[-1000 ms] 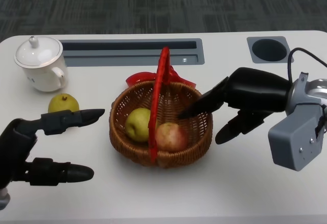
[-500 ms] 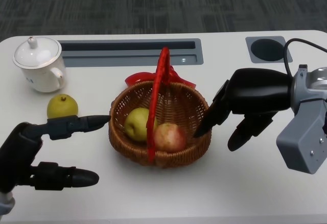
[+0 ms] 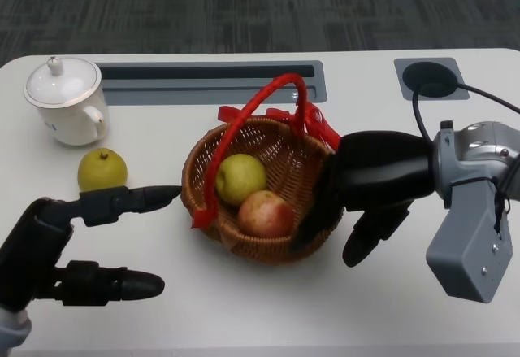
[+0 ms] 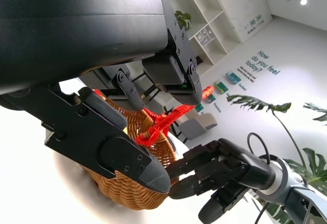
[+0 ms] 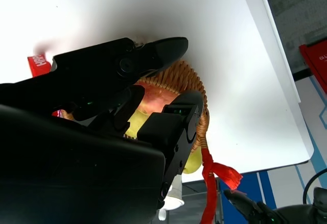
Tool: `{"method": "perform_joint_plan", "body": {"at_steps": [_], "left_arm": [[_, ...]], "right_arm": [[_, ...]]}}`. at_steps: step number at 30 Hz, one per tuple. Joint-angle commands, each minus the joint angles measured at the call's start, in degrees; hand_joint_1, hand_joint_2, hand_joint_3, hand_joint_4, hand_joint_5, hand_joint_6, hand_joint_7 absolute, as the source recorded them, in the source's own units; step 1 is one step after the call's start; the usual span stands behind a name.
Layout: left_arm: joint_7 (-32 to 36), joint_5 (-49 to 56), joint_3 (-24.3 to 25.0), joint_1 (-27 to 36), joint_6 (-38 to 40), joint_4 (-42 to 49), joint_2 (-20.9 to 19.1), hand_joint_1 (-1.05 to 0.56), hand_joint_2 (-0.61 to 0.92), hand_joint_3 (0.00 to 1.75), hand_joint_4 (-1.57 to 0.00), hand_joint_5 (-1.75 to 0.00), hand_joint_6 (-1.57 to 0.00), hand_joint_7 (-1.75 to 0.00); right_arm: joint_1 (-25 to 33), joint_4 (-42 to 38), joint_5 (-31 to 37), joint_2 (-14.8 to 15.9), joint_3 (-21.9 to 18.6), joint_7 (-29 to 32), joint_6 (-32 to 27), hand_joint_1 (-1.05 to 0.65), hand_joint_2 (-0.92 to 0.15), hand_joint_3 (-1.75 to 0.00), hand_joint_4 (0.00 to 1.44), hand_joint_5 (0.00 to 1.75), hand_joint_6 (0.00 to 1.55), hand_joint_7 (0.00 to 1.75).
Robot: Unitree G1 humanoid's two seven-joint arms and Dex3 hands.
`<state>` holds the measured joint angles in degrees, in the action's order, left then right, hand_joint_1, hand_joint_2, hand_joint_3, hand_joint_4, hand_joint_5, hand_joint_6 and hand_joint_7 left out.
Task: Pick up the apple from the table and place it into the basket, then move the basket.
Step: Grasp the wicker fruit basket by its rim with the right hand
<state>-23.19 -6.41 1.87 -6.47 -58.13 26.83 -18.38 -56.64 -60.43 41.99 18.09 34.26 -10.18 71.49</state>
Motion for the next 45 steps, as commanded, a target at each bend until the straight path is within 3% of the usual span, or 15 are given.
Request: {"method": "perform_joint_plan", "body": {"at_steps": [1,11,17,27,41,45], "left_arm": [[0.4,-0.2,0.7,0.4,0.2,-0.8,-0.5,-0.56,0.71,0.0,-0.88,-0.01,-0.8,-0.01],[-0.8,-1.1,0.5,-0.2,0.9,-0.5,-0.9,-0.53,0.69,0.0,-0.9,-0.02,-0.8,0.0],[0.7,0.6,1.3,-0.2,0.4,-0.9,-0.4,-0.56,0.69,0.0,-0.92,-0.02,-0.81,-0.01],[4.7,5.2,3.4,2.1,0.1,-2.7,0.5,-0.58,0.69,0.0,-0.89,0.0,-0.8,0.0],[17.7,16.3,9.9,5.3,-4.9,-3.6,1.0,-0.58,0.64,0.0,-0.86,0.0,-0.76,0.0],[19.2,17.2,10.2,5.8,-4.7,-4.3,0.6,-0.6,0.64,0.0,-0.85,0.0,-0.75,0.0]], "right_arm": [[-2.5,1.6,-0.5,1.4,-0.8,0.8,1.7,-0.62,-0.91,-0.02,0.91,0.01,0.8,0.0],[-5.2,3.9,-6.8,3.4,-3.5,-3.1,3.4,-0.66,-0.88,0.0,0.88,0.0,0.77,0.0],[-5.3,4.4,-10.1,3.0,-3.7,-6.6,2.2,-0.67,-0.88,0.0,0.89,0.01,0.78,0.01],[-4.5,0.4,-5.0,-0.2,-1.7,-4.2,-1.7,-0.64,-0.89,0.0,0.85,0.0,0.78,0.0],[-3.6,-8.1,7.2,-5.7,5.9,8.9,-9.3,-0.66,-0.91,-0.01,0.86,0.0,0.75,0.0],[-2.3,-10.8,7.3,-7.4,7.1,7.3,-13.7,-0.72,-0.89,0.0,0.78,0.0,0.69,0.0]]}}
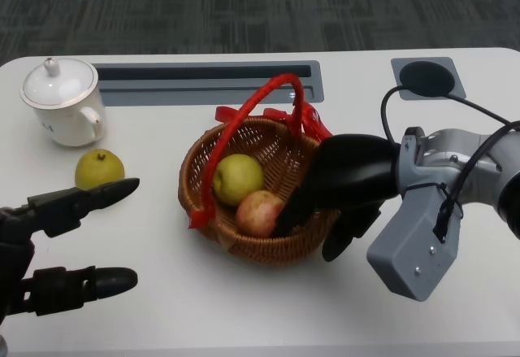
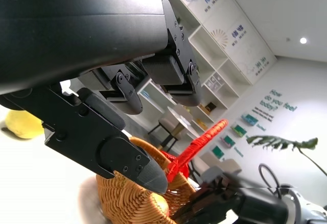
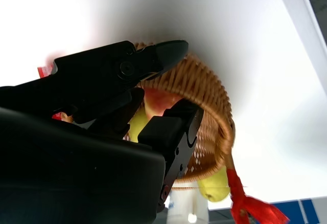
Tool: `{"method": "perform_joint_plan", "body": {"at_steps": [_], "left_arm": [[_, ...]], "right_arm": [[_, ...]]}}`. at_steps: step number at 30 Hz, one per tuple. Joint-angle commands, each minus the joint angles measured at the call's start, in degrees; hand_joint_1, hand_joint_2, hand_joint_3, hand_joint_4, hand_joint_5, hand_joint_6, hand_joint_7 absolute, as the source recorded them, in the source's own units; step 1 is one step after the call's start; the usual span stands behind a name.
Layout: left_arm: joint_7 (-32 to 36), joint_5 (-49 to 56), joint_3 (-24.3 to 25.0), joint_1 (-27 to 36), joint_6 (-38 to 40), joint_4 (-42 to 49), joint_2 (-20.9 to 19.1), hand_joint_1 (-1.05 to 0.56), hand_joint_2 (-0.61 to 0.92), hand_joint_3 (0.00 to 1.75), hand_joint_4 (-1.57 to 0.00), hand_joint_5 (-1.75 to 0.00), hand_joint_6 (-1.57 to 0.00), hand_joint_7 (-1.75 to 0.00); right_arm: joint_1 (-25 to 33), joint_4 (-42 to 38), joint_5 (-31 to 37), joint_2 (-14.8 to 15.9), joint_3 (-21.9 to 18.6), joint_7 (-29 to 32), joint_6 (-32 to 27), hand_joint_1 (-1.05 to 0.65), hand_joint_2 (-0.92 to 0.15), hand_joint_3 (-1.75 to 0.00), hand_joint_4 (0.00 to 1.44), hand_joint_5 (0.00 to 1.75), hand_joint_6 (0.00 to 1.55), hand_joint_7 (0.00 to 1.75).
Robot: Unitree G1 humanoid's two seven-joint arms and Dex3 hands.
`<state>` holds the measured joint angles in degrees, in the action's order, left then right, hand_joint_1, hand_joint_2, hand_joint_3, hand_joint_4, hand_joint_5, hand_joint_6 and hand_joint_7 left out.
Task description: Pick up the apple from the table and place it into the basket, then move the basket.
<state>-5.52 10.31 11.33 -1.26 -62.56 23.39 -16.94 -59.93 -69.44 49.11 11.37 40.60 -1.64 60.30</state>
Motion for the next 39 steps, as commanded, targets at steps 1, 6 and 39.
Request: {"method": "perform_joint_plan", "body": {"at_steps": [1,6,39], "left_arm": [[1.8,0.5,0.7,0.6,-0.2,-1.0,-0.9,-0.6,0.64,0.0,-0.85,0.0,-0.75,0.0],[2.6,0.8,0.5,0.4,0.0,-1.1,-0.9,-0.61,0.64,0.0,-0.87,-0.01,-0.77,-0.01],[6.4,-0.2,1.0,0.8,-1.7,0.0,-0.8,-0.59,0.67,0.0,-0.95,-0.01,-0.85,-0.01]], "right_arm": [[1.3,-2.4,0.0,-1.0,0.8,-2.1,-3.8,-0.74,-0.88,0.0,0.76,0.0,0.66,0.0],[3.4,-3.7,-0.7,-1.9,0.7,-1.8,-6.9,-0.56,-0.85,-0.01,0.78,0.04,0.66,0.03],[-1.2,-7.0,-3.8,1.1,-3.9,9.7,-15.7,-0.23,-0.92,-0.08,1.13,0.06,0.94,0.01]]}}
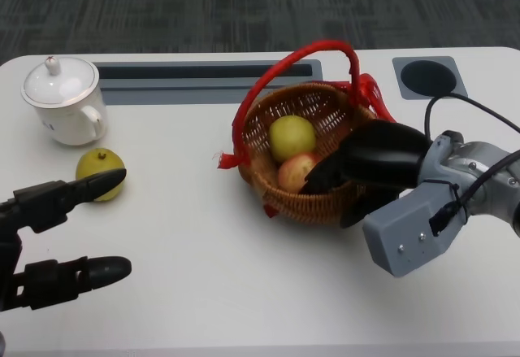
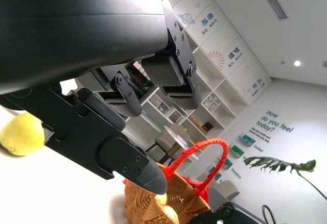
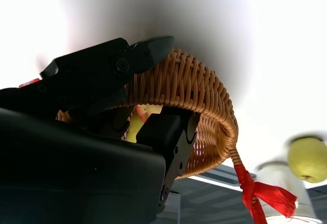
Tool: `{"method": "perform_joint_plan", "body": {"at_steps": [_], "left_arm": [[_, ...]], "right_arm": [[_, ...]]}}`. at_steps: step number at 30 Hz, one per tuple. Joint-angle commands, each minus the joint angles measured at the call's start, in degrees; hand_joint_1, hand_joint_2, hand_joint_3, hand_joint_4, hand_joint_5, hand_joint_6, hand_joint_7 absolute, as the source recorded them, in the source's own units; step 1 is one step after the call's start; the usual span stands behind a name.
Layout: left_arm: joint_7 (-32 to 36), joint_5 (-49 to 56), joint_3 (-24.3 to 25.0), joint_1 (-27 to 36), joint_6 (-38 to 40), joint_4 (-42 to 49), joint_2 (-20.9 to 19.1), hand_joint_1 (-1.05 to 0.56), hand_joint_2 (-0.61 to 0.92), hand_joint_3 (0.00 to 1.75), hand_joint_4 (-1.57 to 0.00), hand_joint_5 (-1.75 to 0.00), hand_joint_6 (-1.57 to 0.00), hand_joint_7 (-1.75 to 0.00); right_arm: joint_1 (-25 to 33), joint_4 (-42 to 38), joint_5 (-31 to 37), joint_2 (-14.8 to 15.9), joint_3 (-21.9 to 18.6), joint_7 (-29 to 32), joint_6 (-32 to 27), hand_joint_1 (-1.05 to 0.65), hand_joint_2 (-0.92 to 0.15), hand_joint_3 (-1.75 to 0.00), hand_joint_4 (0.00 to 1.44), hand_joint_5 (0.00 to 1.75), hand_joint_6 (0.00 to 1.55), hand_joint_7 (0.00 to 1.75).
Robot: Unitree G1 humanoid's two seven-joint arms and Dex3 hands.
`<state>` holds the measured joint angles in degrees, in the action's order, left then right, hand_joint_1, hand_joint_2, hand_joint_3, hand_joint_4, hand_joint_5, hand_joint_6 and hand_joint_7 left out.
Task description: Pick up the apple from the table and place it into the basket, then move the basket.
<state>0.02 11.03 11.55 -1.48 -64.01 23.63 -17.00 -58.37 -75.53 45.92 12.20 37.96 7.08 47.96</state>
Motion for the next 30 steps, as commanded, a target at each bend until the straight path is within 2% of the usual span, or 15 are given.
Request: {"method": "perform_joint_plan", "body": {"at_steps": [1,8,14,18,25,30], "left_arm": [[0.8,-1.0,0.8,1.4,-0.1,-0.5,-0.7,-0.6,0.68,0.0,-0.94,-0.01,-0.85,-0.01],[0.6,-2.2,1.2,5.2,-0.5,-2.3,-0.7,-0.61,0.67,0.0,-0.95,-0.01,-0.86,-0.01],[0.5,-2.1,2.8,10.9,0.4,-6.5,-0.7,-0.6,0.67,0.0,-0.95,-0.01,-0.85,0.0],[0.3,-2.5,3.5,12.9,-1.1,-6.3,-1.1,-0.59,0.67,0.0,-0.95,-0.01,-0.85,0.0],[-1.3,-6.0,2.8,16.4,-4.2,-7.0,-2.8,-0.52,0.65,0.0,-0.96,-0.01,-0.86,-0.01],[-2.2,-8.6,2.6,20.0,-4.0,-9.2,-2.9,-0.52,0.64,0.0,-0.96,-0.01,-0.87,-0.01]], "right_arm": [[-2.9,-1.3,-0.7,0.0,-1.3,0.7,-5.0,-0.24,-0.92,-0.08,1.14,0.07,0.93,0.0],[-2.8,-3.4,-2.7,-2.0,-4.3,-0.8,-18.0,-0.23,-0.92,-0.08,1.1,0.03,0.93,0.0],[-2.9,-4.1,-4.0,-1.5,-7.4,-0.9,-26.7,-0.2,-0.92,-0.09,0.99,0.0,0.9,0.0],[-2.6,-4.3,-4.3,-0.7,-8.7,-0.6,-29.9,-0.21,-0.92,-0.11,0.95,0.0,0.9,0.01],[-1.3,-4.4,-5.2,0.2,-11.4,1.3,-34.7,-0.22,-0.92,-0.06,0.94,0.0,0.9,0.01],[-0.3,-4.4,-5.9,0.3,-13.2,1.9,-36.0,-0.25,-0.92,-0.07,0.92,0.01,0.9,0.01]]}}
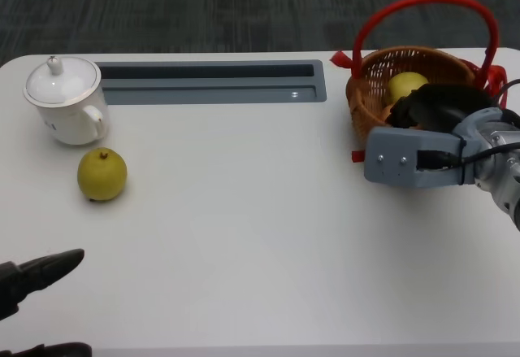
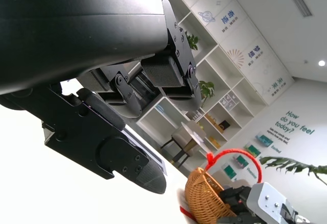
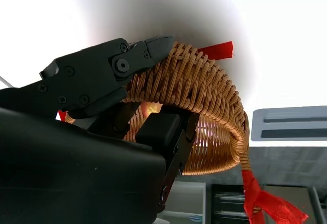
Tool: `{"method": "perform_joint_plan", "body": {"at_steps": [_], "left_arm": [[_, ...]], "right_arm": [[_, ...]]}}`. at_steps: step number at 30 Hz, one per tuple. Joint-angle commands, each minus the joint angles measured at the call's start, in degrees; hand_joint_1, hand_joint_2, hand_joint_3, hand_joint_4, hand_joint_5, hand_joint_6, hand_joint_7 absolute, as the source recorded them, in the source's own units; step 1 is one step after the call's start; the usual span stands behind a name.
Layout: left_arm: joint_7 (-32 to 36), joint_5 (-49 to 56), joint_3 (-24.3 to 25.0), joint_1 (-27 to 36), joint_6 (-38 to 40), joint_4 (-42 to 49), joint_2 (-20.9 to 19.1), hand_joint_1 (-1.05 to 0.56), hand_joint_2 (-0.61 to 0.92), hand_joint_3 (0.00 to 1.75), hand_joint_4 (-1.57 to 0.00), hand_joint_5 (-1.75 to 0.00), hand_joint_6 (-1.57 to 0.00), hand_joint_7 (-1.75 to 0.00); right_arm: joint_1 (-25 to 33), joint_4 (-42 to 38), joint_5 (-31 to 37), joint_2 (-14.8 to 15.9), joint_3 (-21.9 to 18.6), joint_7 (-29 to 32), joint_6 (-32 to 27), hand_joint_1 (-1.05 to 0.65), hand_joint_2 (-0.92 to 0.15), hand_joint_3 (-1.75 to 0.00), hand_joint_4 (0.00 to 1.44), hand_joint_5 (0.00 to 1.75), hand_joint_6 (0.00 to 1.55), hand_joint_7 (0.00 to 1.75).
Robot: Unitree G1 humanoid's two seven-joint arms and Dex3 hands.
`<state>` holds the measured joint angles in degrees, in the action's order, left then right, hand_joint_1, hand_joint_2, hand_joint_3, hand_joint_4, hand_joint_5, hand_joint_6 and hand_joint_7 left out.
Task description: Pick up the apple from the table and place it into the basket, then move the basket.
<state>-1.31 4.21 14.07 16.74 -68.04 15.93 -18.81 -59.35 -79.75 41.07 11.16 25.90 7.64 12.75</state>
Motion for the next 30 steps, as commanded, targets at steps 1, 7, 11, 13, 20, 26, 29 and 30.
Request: {"method": "perform_joint_plan", "body": {"at_steps": [1,7,11,13,20,26,29,30], "left_arm": [[-1.0,-2.1,0.1,2.4,0.1,-1.8,-0.9,-0.51,0.64,0.0,-0.96,-0.01,-0.87,-0.01],[-1.9,-3.4,0.1,3.9,0.5,-2.5,-0.8,-0.49,0.63,0.0,-0.96,0.0,-0.88,-0.01],[-2.2,-3.3,0.3,3.8,0.5,-2.6,-0.4,-0.48,0.63,0.0,-0.96,-0.01,-0.88,-0.01],[-2.4,-3.5,0.2,3.7,0.3,-2.5,-0.4,-0.48,0.62,0.0,-0.97,-0.01,-0.88,-0.01],[-3.7,-4.7,-0.8,2.9,0.6,-1.7,-0.8,-0.46,0.61,0.0,-0.96,0.0,-0.88,0.0],[-4.9,-5.5,-1.6,1.1,2.5,-2.1,-1.1,-0.46,0.62,0.0,-0.95,0.0,-0.87,0.0],[-5.4,-5.6,-1.9,-0.3,3.1,-2.0,-1.0,-0.47,0.61,0.0,-0.95,0.0,-0.88,0.0],[-5.5,-5.6,-1.9,-0.8,3.4,-2.0,-0.9,-0.47,0.61,0.0,-0.95,0.0,-0.88,0.0]], "right_arm": [[0.8,-0.2,-1.0,1.3,-1.3,1.6,-1.0,-0.25,-0.92,-0.07,0.92,0.01,0.9,0.01],[1.5,-0.3,-1.6,0.8,-2.4,1.7,-1.8,-0.28,-0.91,-0.06,0.93,0.01,0.88,0.01],[0.9,-0.3,-2.5,0.4,-3.3,-3.4,-3.1,-0.53,-0.84,-0.01,0.77,0.0,0.67,0.0],[0.8,-0.3,-1.7,0.4,-2.5,-4.8,-2.4,-0.73,-0.81,-0.01,0.58,0.0,0.53,0.0],[-0.1,0.0,0.0,-0.3,-0.1,-8.4,-0.7,-1.04,-0.85,-0.01,0.07,0.0,0.08,0.0],[-1.0,0.5,-3.9,0.8,-3.5,-12.3,1.8,-1.05,-0.84,0.0,0.01,0.0,0.01,0.0],[-1.3,1.0,-6.2,2.1,-5.5,-14.4,4.0,-1.02,-0.83,0.0,0.03,0.01,0.03,0.01],[-1.3,1.2,-7.0,2.6,-6.1,-15.1,4.9,-1.01,-0.83,0.0,0.05,0.02,0.05,0.02]]}}
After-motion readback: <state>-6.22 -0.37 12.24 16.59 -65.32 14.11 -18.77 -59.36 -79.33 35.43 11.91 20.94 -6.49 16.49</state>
